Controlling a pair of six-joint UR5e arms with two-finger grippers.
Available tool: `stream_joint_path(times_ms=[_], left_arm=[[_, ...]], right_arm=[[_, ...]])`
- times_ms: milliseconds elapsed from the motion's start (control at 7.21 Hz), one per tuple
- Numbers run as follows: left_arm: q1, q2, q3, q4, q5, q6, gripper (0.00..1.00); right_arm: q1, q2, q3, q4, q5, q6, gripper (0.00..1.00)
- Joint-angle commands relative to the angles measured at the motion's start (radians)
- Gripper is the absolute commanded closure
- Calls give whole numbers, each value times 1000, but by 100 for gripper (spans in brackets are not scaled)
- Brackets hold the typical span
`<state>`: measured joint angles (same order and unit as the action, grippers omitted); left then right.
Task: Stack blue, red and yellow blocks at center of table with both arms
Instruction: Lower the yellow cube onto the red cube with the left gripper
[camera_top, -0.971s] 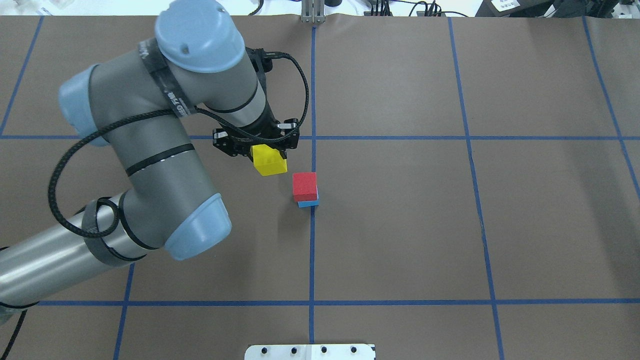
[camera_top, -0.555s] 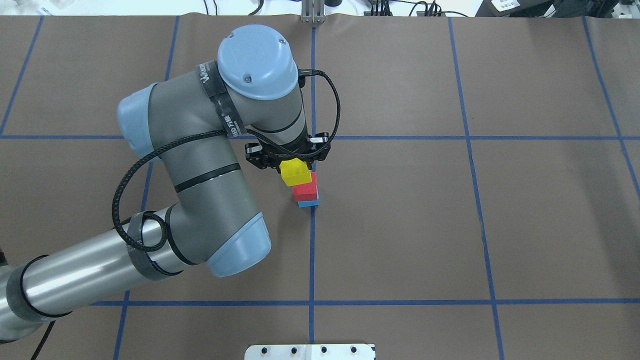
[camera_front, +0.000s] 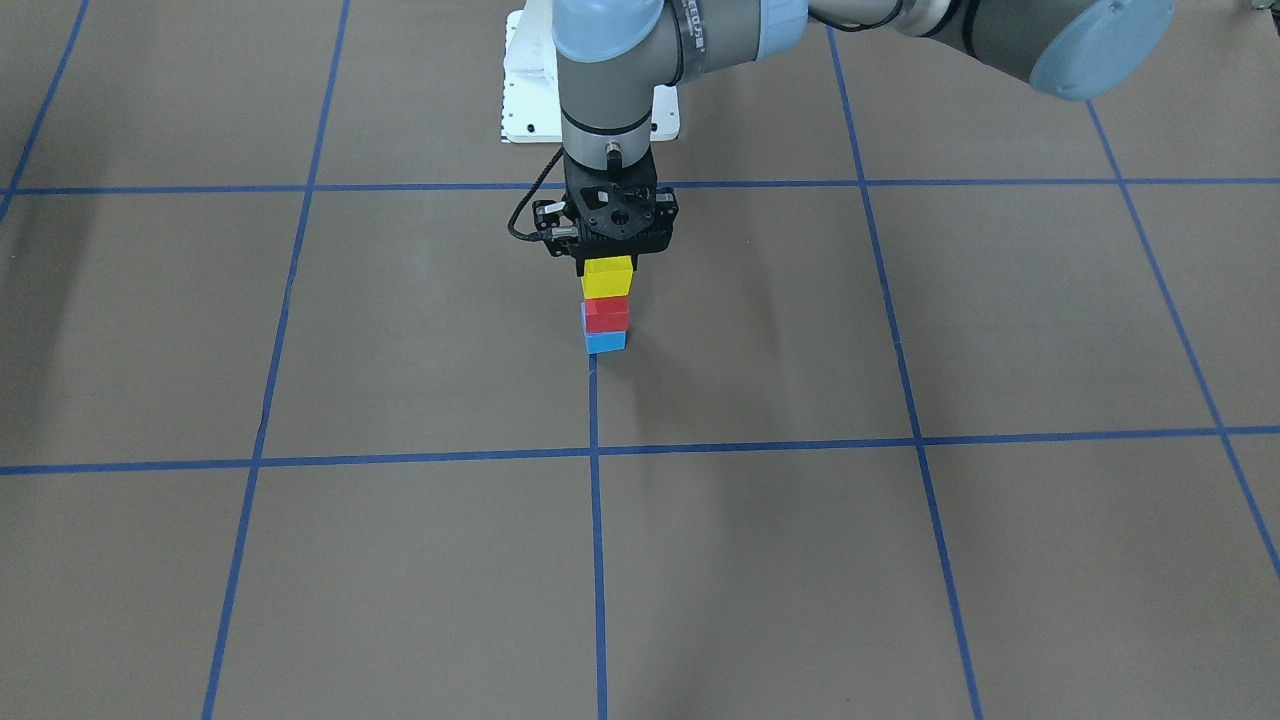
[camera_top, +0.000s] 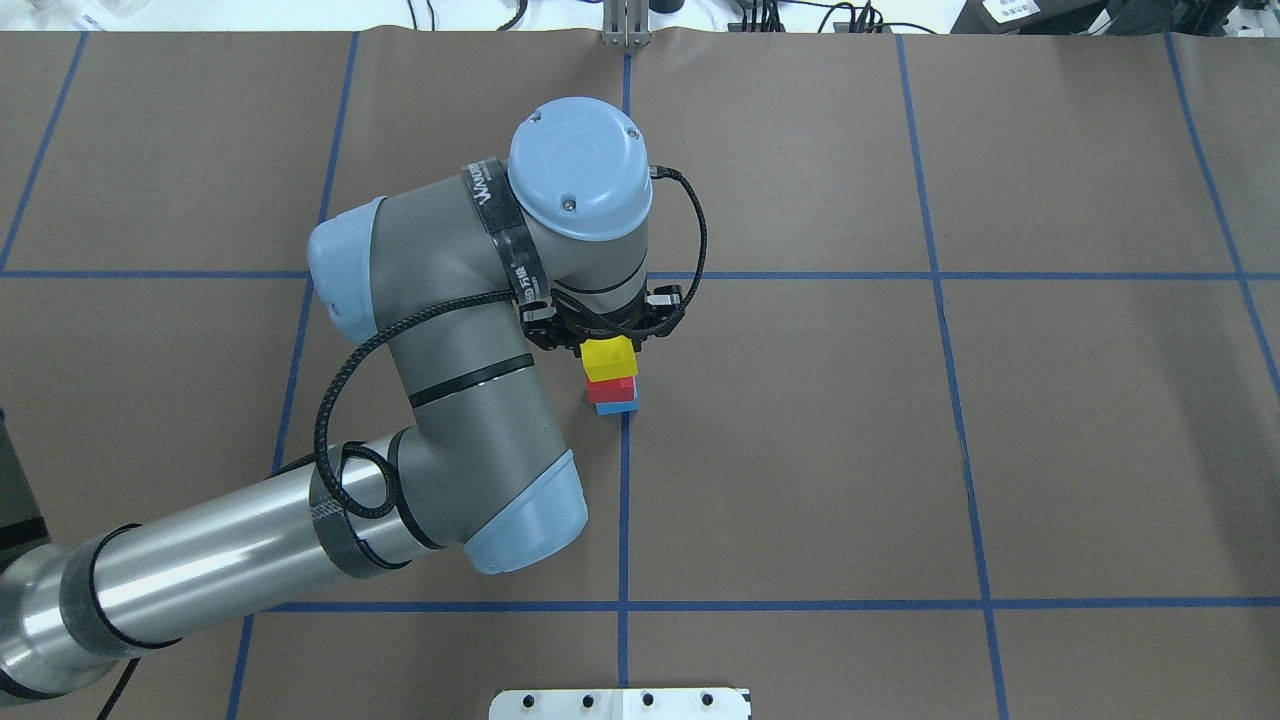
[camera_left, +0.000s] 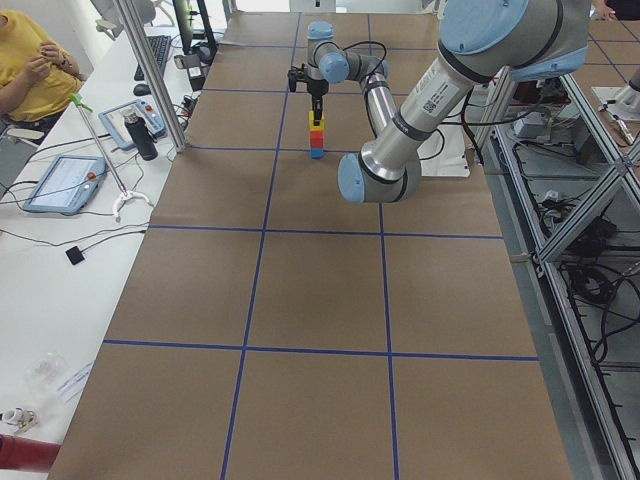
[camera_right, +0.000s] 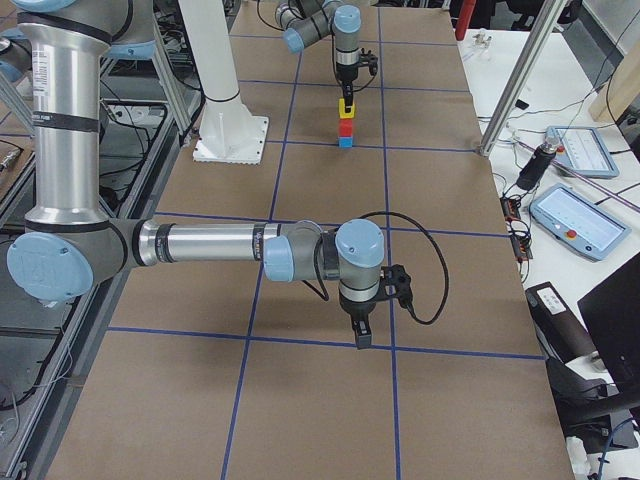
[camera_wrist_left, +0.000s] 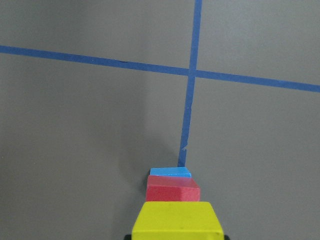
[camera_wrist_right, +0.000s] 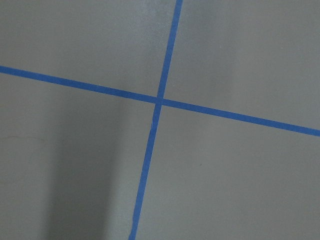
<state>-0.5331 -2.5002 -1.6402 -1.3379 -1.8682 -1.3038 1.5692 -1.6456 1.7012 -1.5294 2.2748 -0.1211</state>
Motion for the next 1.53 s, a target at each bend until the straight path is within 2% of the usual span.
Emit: stream_joint_path(times_ms=[0,139,416,555,1388], left_arm=[[21,0,10,-1,26,0,100],[27,6,10,-1,27,0,100],[30,8,16,-1,27,3,85],[30,3,20,-3,27,3,83],[27,-5,46,-3,27,47,82]], right_arm=[[0,0,0,2,0,0,0],[0,0,0,0,0,0,0],[0,-2,0,0,0,-2,0],[0,0,2,2,0,-2,0],[0,1,2,0,2,-2,0]])
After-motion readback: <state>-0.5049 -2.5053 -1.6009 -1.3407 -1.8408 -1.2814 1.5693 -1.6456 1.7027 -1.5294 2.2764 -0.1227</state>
